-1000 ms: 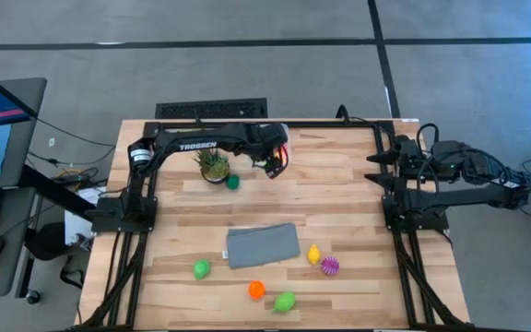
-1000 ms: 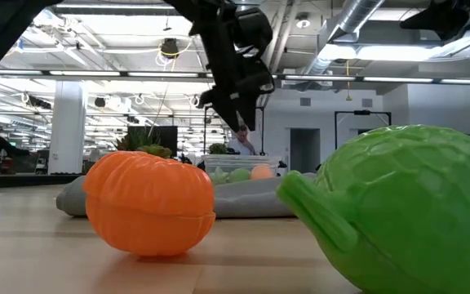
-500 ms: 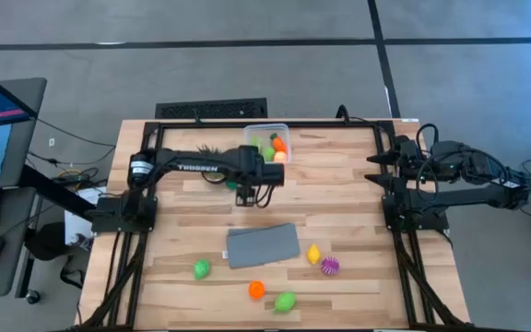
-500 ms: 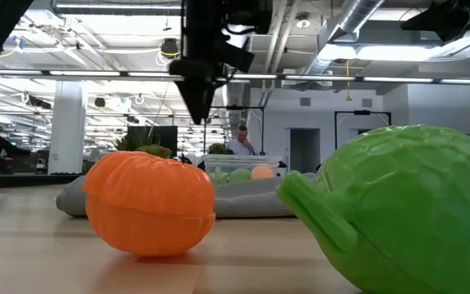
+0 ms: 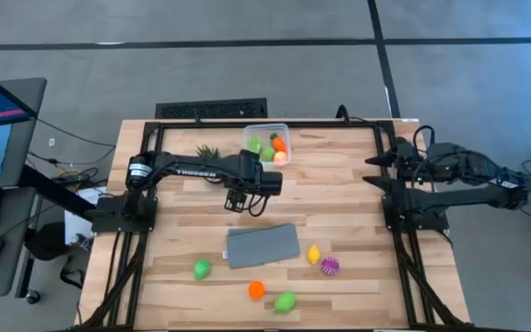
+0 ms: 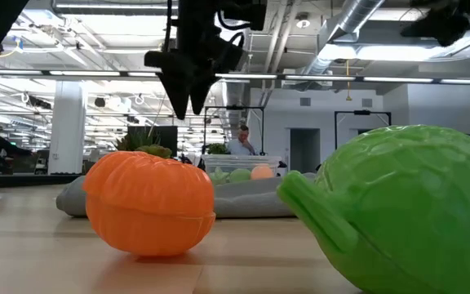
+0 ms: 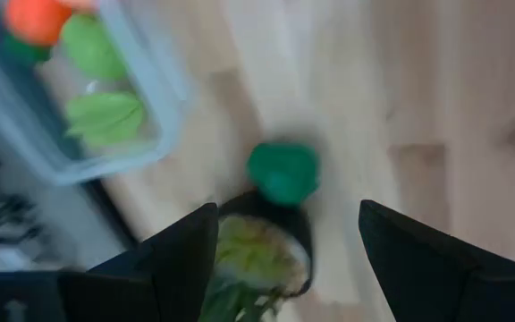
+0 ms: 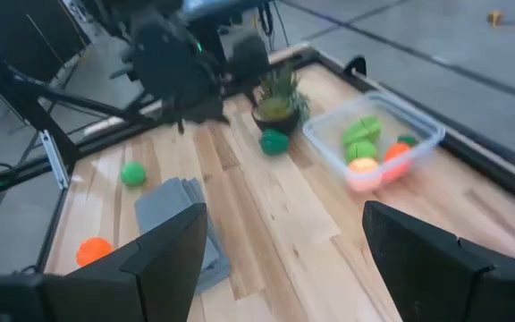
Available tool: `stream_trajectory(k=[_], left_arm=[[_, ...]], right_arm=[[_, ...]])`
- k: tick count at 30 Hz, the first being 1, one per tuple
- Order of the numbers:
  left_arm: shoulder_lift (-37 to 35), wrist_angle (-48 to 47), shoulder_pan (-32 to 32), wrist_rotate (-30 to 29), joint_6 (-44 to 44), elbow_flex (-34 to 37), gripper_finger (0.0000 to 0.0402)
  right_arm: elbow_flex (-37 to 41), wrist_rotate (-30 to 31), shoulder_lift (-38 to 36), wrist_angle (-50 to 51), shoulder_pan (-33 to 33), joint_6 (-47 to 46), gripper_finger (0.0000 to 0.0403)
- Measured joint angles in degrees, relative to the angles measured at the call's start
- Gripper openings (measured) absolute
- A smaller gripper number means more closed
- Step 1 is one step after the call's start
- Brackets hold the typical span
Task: Pick and placing Produce into tupperware
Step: Put the bell pepper into the bin
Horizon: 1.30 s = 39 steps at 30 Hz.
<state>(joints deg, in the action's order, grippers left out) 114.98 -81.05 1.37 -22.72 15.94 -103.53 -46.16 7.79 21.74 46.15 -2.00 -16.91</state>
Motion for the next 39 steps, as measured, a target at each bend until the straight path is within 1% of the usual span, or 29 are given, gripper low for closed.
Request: stream_trajectory(k=[5,8,10,13,15,20,25,28,30,32,34,36,39], left_arm=[[0.0,-2.4,-0.2,-8.9,-0.3,0.0,0.0264],[0.0,-2.7,-0.5,-11.3,-2.3,0.0,0.0264],[0.0,-3.0,-0.8,-11.3,-4.4,0.0,0.0264],[0.0,-3.0,-0.9,-9.5,-6.8,0.0,0.0264],[0.0,-1.8,-0.9,-7.8,-7.1,0.2,0.0264],[0.5,1.4,-0.2,-5.7,-7.9,1.1,0.0264],[2.2,2.7,0.9,3.6,-6.6,1.7,0.0264],[2.5,3.3,1.3,5.7,-4.7,1.7,0.0264],[2.5,4.8,1.7,6.0,-4.0,1.7,0.0264],[2.5,4.7,2.3,6.0,-3.3,1.7,0.0269],[2.5,3.2,3.0,8.0,-2.9,1.7,0.0277],[2.5,1.7,3.6,10.2,-2.7,1.7,0.0289],[2.5,1.6,4.6,10.8,-2.7,1.7,0.0313]], right_arm=[[5.0,-0.1,0.0,-1.0,0.0,-2.4,0.0322],[8.2,-0.2,0.0,-3.9,0.0,-2.6,0.0322],[9.4,-0.3,0.0,-5.7,0.0,-2.6,0.0322],[10.1,-0.5,-0.1,-8.0,0.0,-2.6,0.0322],[10.1,-0.4,-0.1,-9.0,0.0,-2.6,0.0322],[10.1,-0.8,-0.1,-9.5,0.0,-3.0,0.0322],[10.1,-2.6,-0.1,-10.4,0.0,-4.0,0.0322],[10.1,-3.7,-0.1,-11.1,0.0,-4.1,0.0322],[10.1,-4.0,-0.1,-11.0,0.0,-4.2,0.0322],[10.1,-4.0,-0.1,-10.9,0.0,-4.1,0.0322],[10.1,-4.0,-0.1,-10.8,0.0,-4.1,0.0322],[10.1,-4.0,-0.1,-10.8,0.0,-3.9,0.0322],[10.1,-3.9,-0.1,-10.5,0.0,-3.5,0.0322]])
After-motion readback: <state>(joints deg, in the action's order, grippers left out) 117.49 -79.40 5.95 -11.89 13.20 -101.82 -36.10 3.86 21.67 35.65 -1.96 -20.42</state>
